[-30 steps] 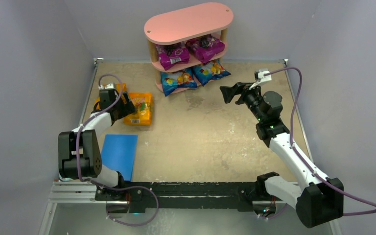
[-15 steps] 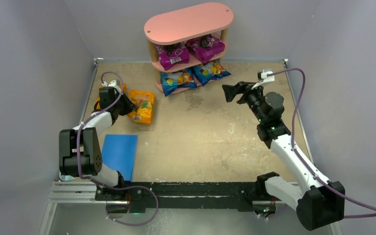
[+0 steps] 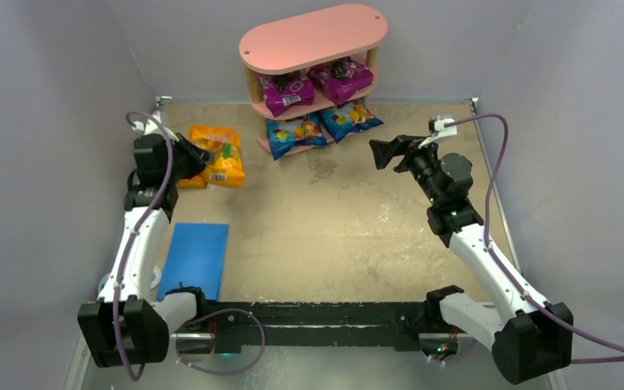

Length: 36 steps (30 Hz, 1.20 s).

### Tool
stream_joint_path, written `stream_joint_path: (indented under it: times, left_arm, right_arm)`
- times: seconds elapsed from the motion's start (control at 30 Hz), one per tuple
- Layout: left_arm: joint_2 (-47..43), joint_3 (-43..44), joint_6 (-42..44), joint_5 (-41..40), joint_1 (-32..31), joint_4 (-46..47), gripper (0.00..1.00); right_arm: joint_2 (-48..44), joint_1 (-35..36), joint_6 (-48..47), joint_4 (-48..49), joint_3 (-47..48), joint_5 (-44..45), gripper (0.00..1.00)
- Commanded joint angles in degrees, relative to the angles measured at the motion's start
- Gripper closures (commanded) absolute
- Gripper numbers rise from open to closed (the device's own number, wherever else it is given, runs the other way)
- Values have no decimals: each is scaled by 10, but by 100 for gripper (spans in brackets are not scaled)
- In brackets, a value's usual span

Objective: Place and organize the candy bags onto the shelf

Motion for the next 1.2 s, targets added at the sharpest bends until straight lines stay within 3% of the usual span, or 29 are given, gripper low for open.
stream_joint_path:
  times: [0.0,0.23,0.4,0.57,0.7,0.93,1.17]
  left_arm:
    - [-51,123,-39,-30,2,56,100]
    - [1,284,-111,-18,1,138,100]
    - [90,402,-169,15,-13,186,100]
    - [195,524,-128,-56,-114,167,100]
    - [299,622,-153,-61,-137,162,100]
    - [416,760,-140,-162,-192,94,100]
    - [464,778,-169,-214,-223,63,100]
  right_arm:
    - [-15,0,-2,10,0,16,2]
    - [-23,1,-3,11,-5,31,2]
    - [-17,1,-2,8,-4,40,2]
    - [-18,0,-1,11,-7,47,2]
    - [-13,0,-3,11,-9,65,2]
    - [0,1,-3,11,-9,75,2]
    - [1,0,-3,8,-11,87,2]
